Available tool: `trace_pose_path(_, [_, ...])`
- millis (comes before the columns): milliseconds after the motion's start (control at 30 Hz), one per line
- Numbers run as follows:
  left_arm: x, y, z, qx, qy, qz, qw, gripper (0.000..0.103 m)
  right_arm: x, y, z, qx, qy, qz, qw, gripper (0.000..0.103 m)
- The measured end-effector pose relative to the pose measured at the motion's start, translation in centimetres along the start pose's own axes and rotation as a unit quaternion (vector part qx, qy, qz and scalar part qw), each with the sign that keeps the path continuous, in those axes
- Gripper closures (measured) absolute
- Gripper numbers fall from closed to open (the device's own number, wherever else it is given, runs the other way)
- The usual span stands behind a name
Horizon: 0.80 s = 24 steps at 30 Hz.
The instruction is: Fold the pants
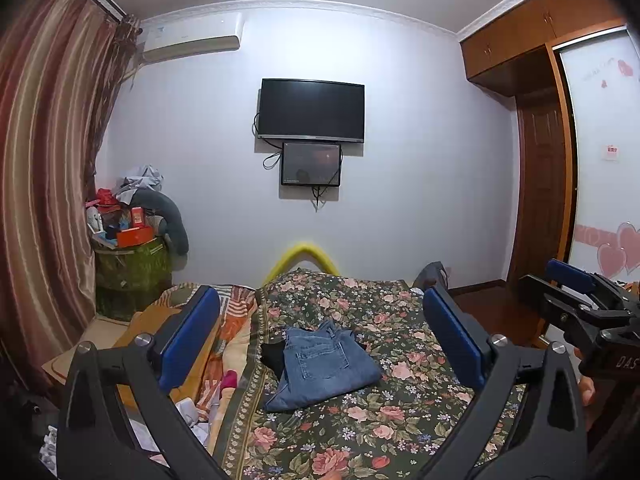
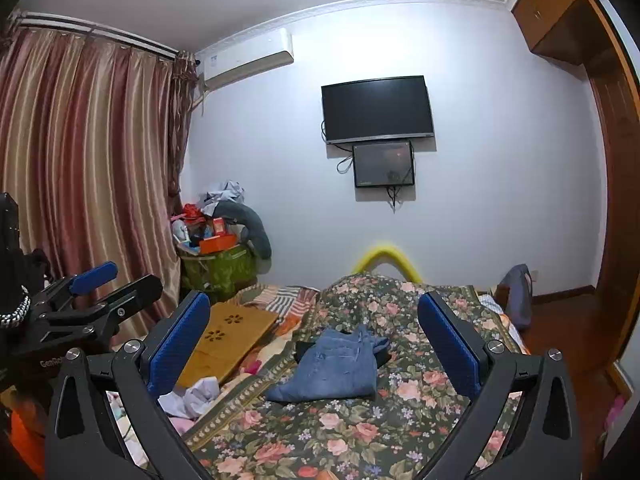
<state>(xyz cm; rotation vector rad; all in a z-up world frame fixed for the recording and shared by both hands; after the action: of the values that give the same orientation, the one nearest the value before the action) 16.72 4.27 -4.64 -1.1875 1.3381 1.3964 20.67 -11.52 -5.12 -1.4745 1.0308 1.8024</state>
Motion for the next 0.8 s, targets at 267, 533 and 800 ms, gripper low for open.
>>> trace_pose_path(267, [0.27, -0.37, 0.35, 0.006, 0.013, 0.007, 0.9999, 0.000, 0.21, -0.32, 0.04, -0.005, -0.005, 0.008, 1.000, 0.000])
trace_pose_path(533, [0.51, -0.70, 0.80, 0.005, 0.019, 0.011, 0.9997, 0.000, 0.08, -0.53, -0.03, -0.009, -0.006, 0.009, 1.000, 0.000])
trace_pose_path(800, [0.66, -0.96, 0.84, 0.006, 0.017, 0.014, 0.9997, 0.000, 0.18, -0.67, -0.16, -0.011, -0.010, 0.010, 1.000, 0.000])
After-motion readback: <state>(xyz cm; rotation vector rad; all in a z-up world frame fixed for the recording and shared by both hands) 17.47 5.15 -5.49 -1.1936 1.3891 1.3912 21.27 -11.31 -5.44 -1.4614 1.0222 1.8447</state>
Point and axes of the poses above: each gripper's, at about its wrist camera, not at the fingertips, and y roughly against the way its jaws point, z to its left, x to its underside, the point moved 9 cm from there along -y, roughly the way its jaws point, and after that the axes turned 3 degrees about z, right-handed, at the moved point
